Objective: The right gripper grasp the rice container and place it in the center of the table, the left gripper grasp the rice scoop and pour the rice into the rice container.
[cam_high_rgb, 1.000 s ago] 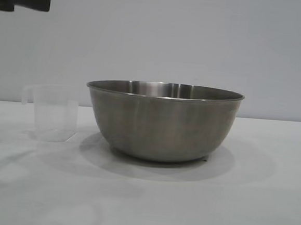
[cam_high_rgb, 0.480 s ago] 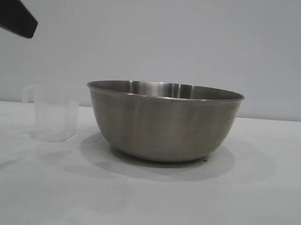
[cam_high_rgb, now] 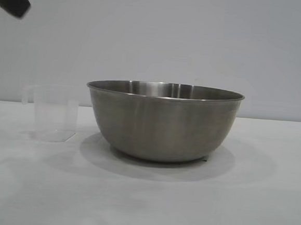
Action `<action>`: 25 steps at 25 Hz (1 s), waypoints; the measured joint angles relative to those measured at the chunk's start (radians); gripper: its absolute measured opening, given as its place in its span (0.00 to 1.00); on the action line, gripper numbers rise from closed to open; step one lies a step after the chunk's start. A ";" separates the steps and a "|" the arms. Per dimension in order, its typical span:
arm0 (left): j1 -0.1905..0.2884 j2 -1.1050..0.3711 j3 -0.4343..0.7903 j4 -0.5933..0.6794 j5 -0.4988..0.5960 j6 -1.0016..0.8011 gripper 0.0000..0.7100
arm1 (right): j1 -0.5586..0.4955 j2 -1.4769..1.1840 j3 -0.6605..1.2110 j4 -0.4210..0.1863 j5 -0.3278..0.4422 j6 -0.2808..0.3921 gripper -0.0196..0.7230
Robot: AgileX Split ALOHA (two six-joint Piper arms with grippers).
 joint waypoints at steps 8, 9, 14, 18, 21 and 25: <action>0.000 -0.301 -0.015 -0.003 0.326 0.014 0.59 | 0.000 0.000 0.000 0.000 0.000 0.000 0.78; 0.000 -0.335 -0.015 -0.013 0.357 0.028 0.59 | 0.000 0.000 0.000 0.000 0.000 0.000 0.78; 0.000 -0.527 -0.015 -0.173 0.491 0.197 0.59 | 0.000 0.000 0.000 0.000 0.000 0.000 0.78; 0.000 -0.662 -0.015 -0.312 0.621 0.337 0.59 | 0.000 0.000 0.000 0.000 0.000 0.000 0.78; 0.000 -0.744 -0.015 -0.342 0.722 0.371 0.59 | 0.000 0.000 0.000 0.000 0.000 0.000 0.78; 0.000 -0.841 -0.015 -0.361 0.838 0.375 0.59 | 0.000 0.000 0.000 0.000 0.000 0.000 0.78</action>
